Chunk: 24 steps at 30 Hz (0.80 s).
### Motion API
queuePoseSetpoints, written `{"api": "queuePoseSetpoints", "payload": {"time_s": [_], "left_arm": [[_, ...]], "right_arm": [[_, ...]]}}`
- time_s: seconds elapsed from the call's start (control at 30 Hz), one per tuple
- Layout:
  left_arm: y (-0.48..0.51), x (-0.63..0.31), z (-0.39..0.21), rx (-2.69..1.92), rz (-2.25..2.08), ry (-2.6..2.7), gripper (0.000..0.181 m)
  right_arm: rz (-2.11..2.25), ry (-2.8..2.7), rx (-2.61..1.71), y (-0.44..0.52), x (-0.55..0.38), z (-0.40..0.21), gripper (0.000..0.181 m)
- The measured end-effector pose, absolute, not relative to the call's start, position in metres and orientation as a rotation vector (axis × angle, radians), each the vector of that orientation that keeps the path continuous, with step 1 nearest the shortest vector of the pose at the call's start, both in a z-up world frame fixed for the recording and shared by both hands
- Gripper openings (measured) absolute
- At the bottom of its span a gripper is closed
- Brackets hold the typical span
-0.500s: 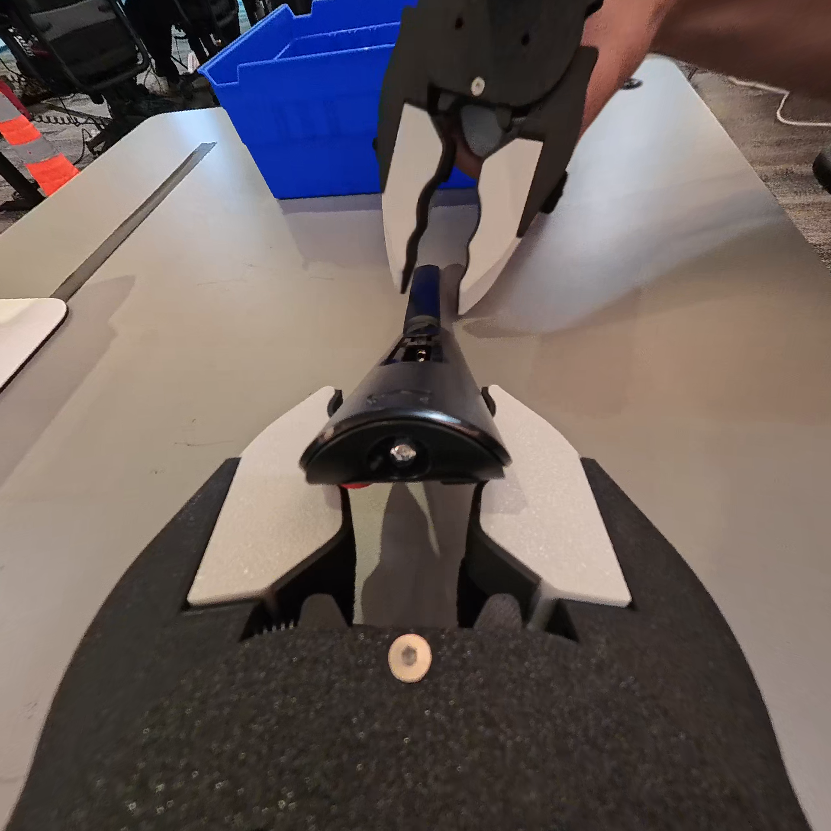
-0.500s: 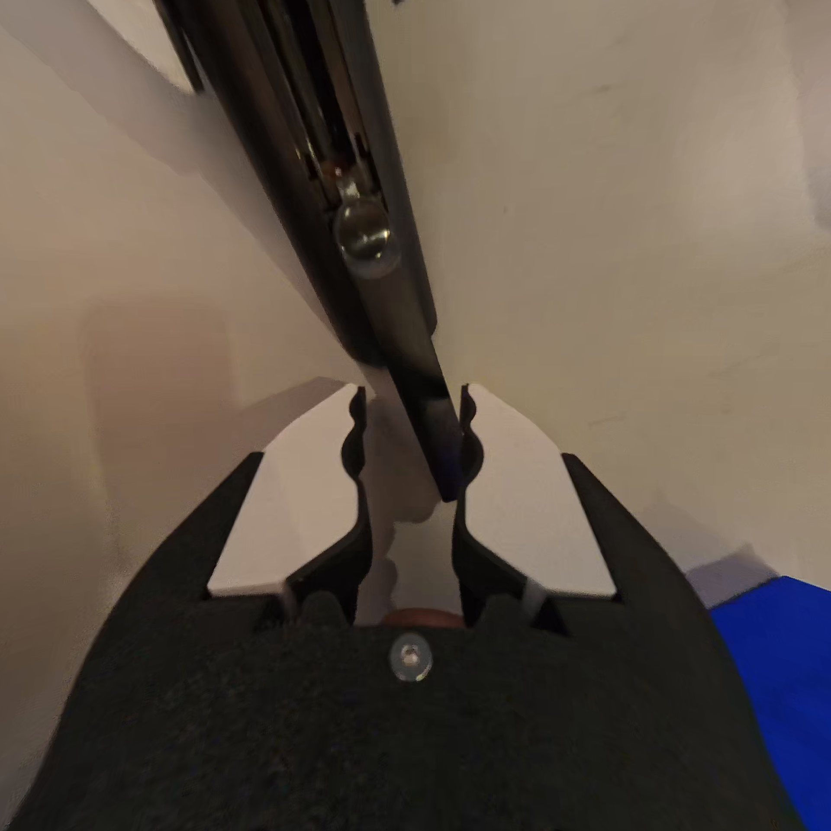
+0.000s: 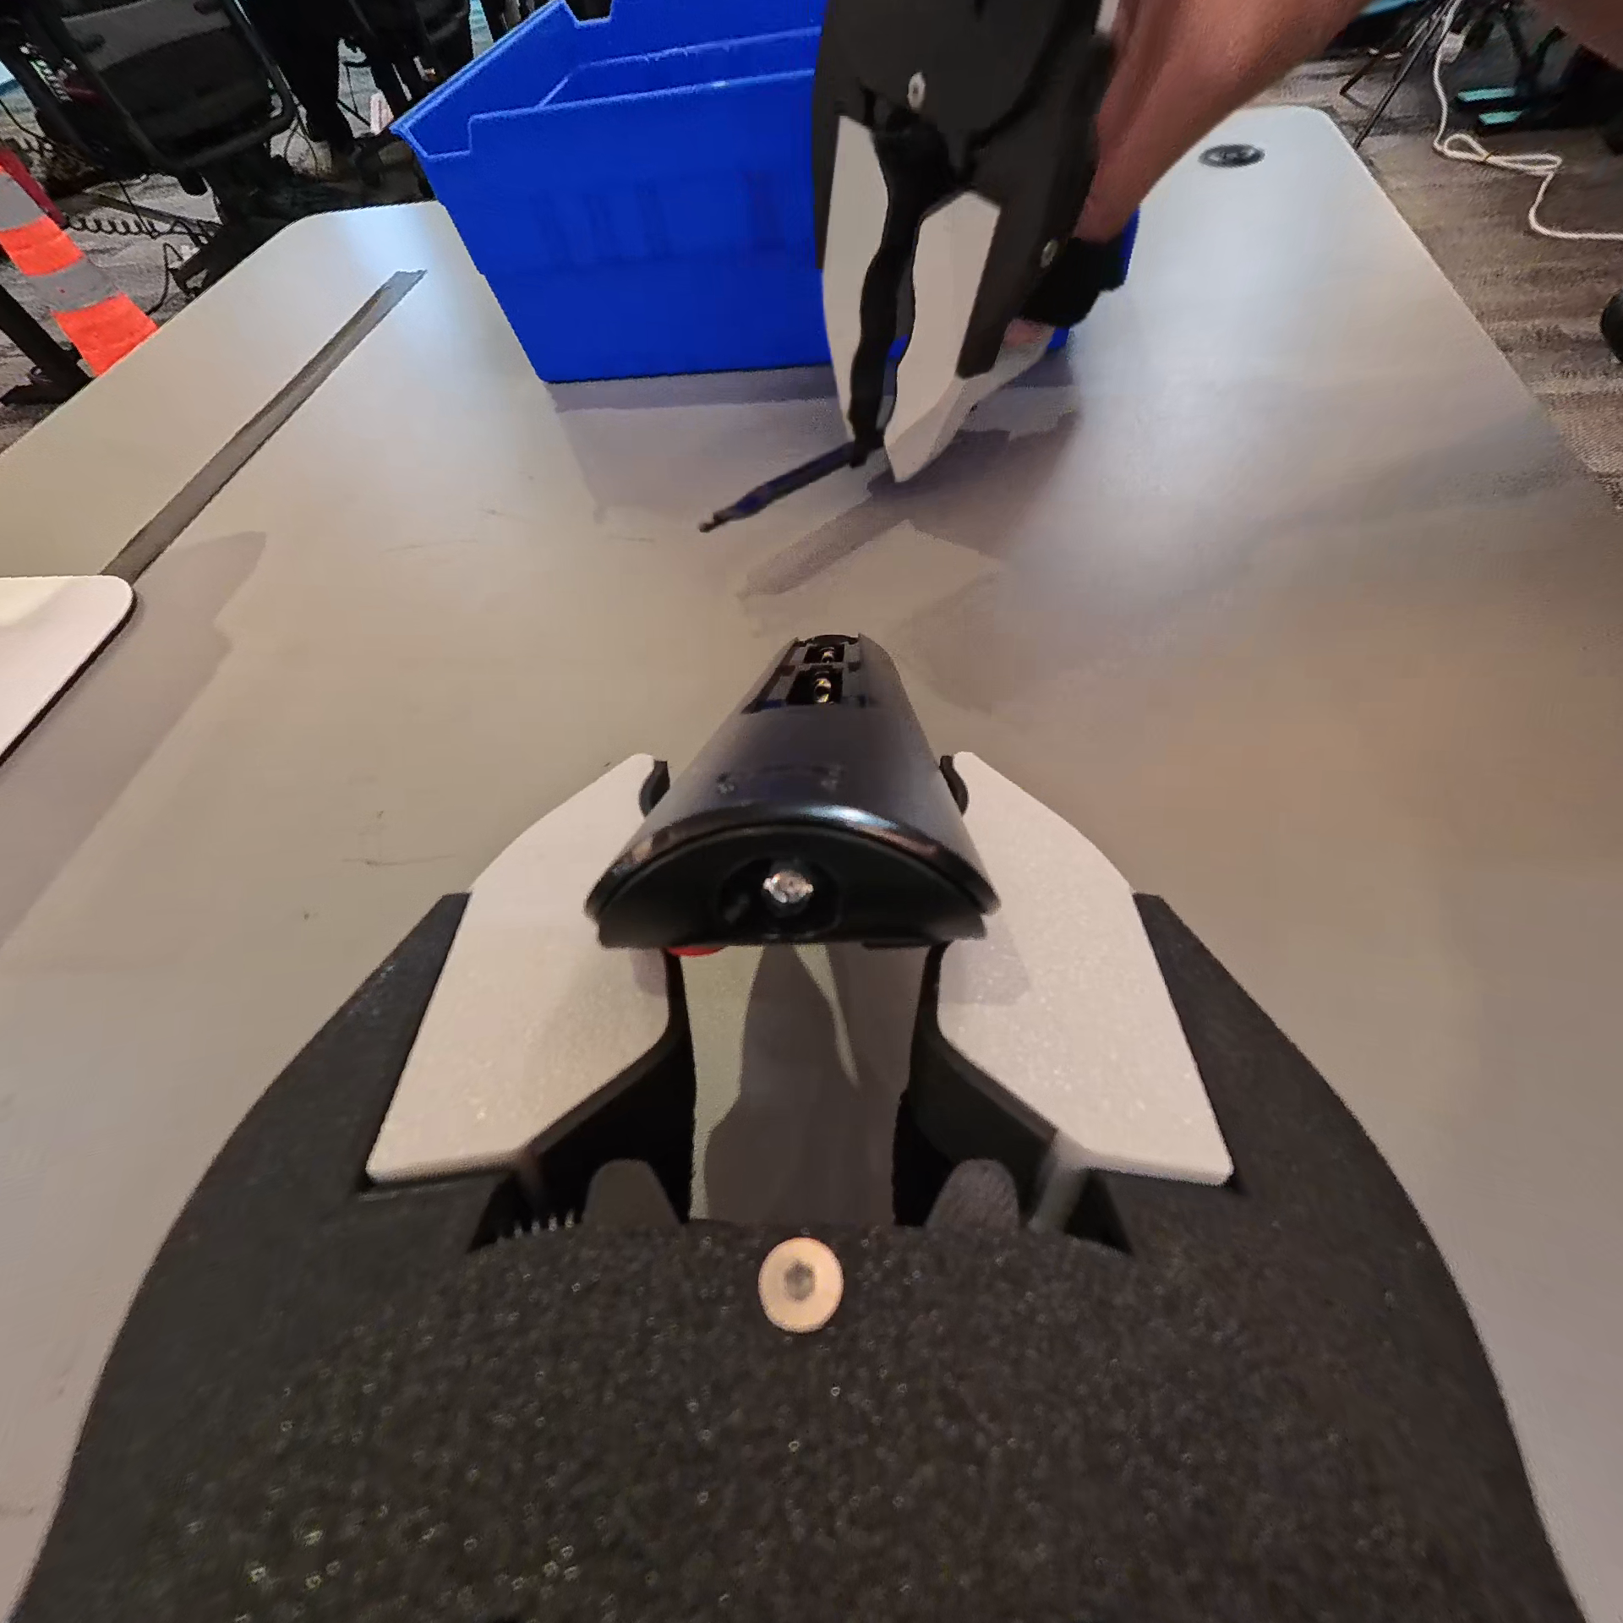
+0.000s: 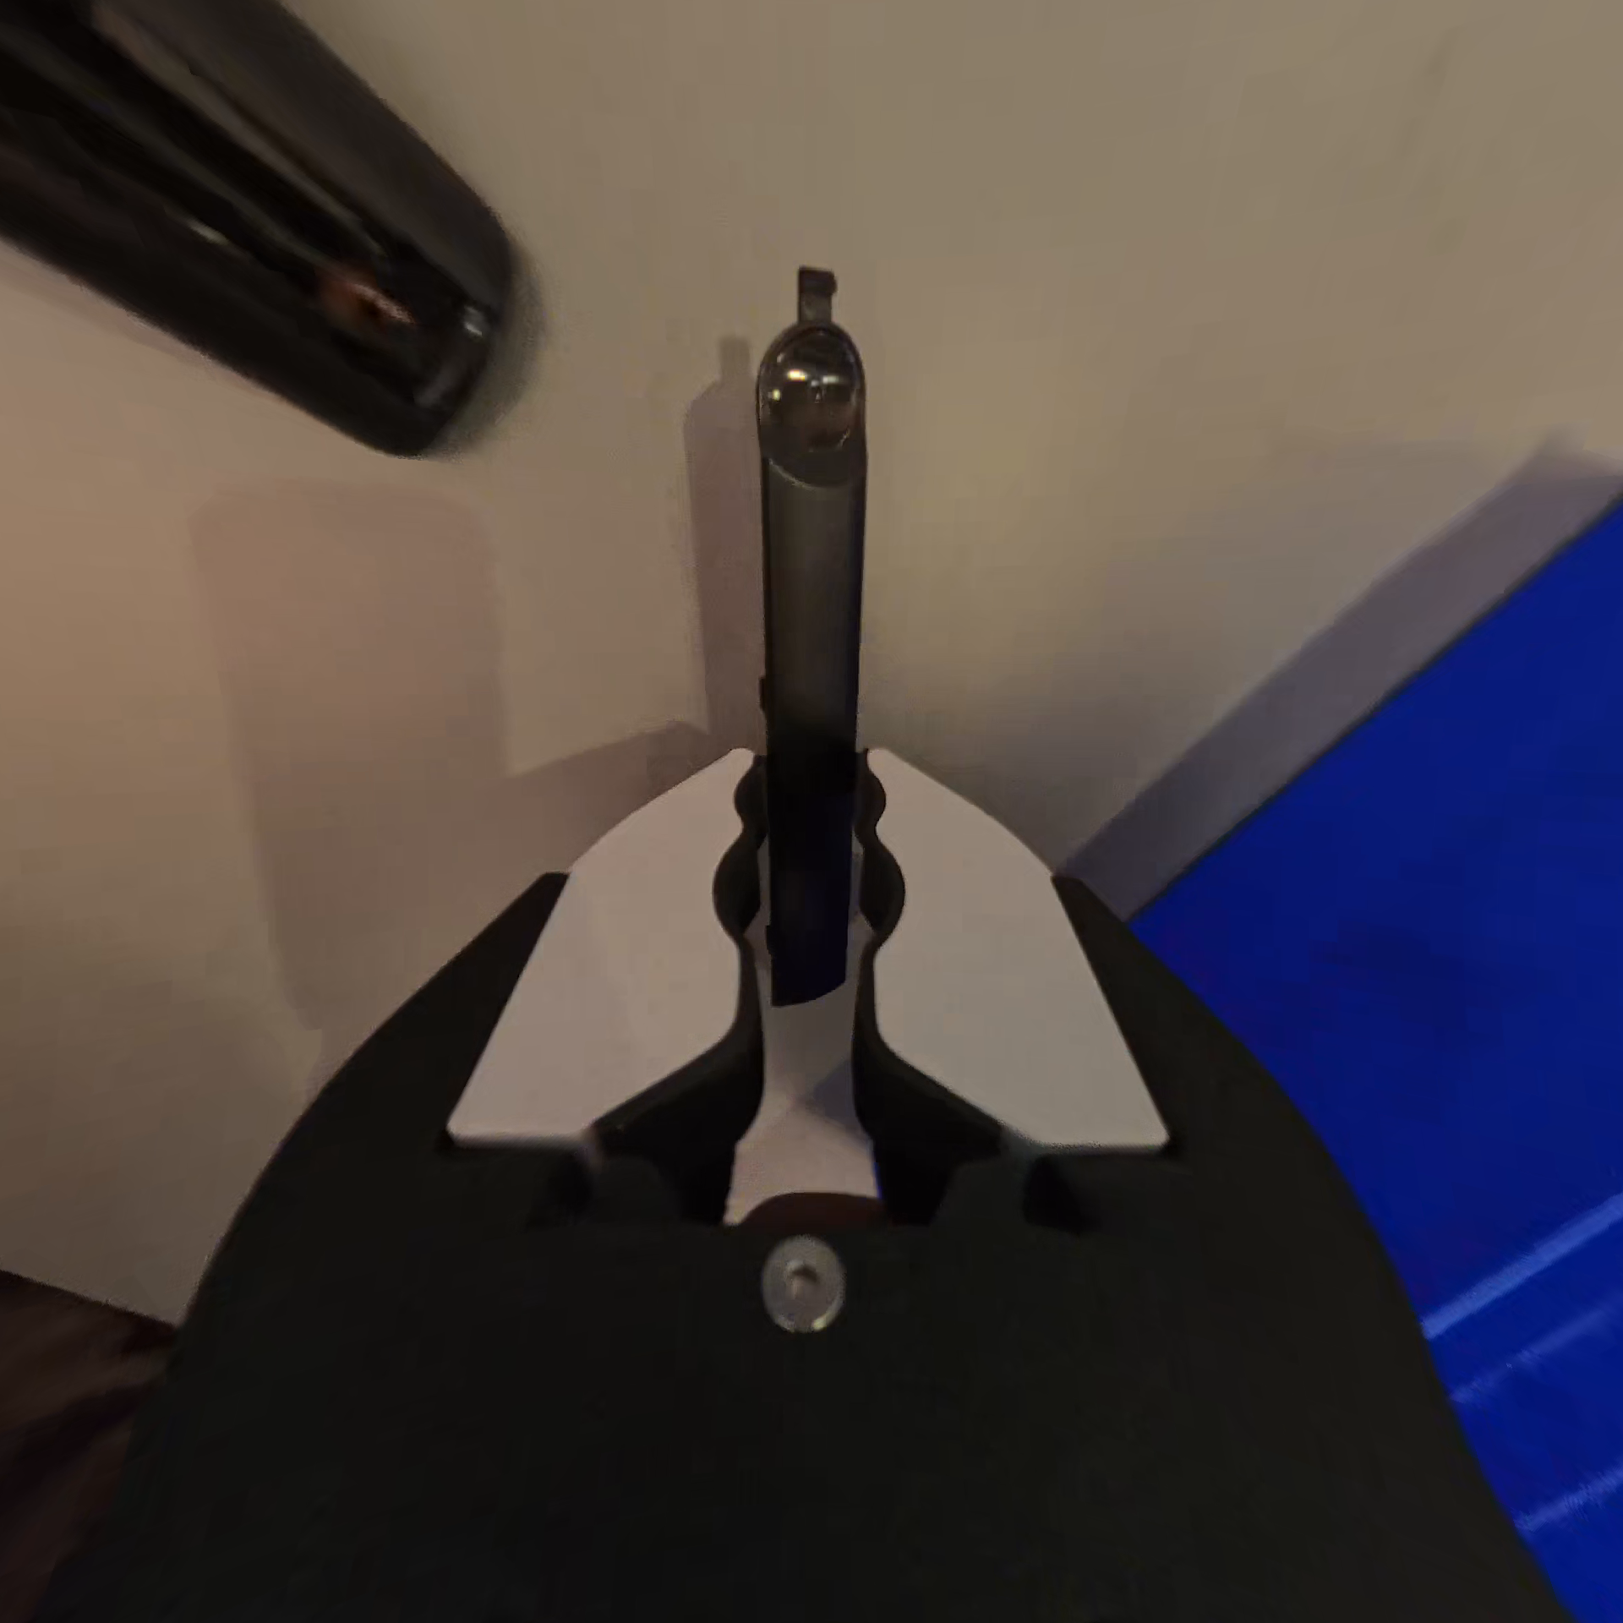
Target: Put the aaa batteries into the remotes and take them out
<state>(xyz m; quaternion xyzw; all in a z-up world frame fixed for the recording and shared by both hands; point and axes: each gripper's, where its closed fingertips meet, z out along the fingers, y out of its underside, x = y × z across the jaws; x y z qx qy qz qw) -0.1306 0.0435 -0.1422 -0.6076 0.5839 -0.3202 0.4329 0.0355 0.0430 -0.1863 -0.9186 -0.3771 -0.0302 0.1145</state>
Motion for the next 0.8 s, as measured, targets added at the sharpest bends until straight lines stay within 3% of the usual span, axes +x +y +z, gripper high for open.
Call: {"api": "queuePoseSetpoints", "payload": {"time_s": [0.27, 0.33, 0.6, 0.8], "left_arm": [[0.043, -0.131, -0.143, -1.517, -0.788, 1.461, 0.058], [0.044, -0.131, -0.144, -1.518, -0.790, 1.461, 0.058], [0.040, -0.130, -0.145, -1.522, -0.803, 1.479, 0.058], [0.037, -0.128, -0.147, -1.519, -0.796, 1.491, 0.058]], "right_arm": [[-0.121, -0.844, -2.849, 0.041, 0.037, -0.196, 0.018], [-0.116, -0.849, -2.806, 0.045, 0.036, -0.192, 0.030], [0.408, -1.547, -1.965, 0.031, -0.096, -0.149, 0.056], [0.465, -1.672, -1.932, 0.046, -0.117, -0.167, 0.063]]}}
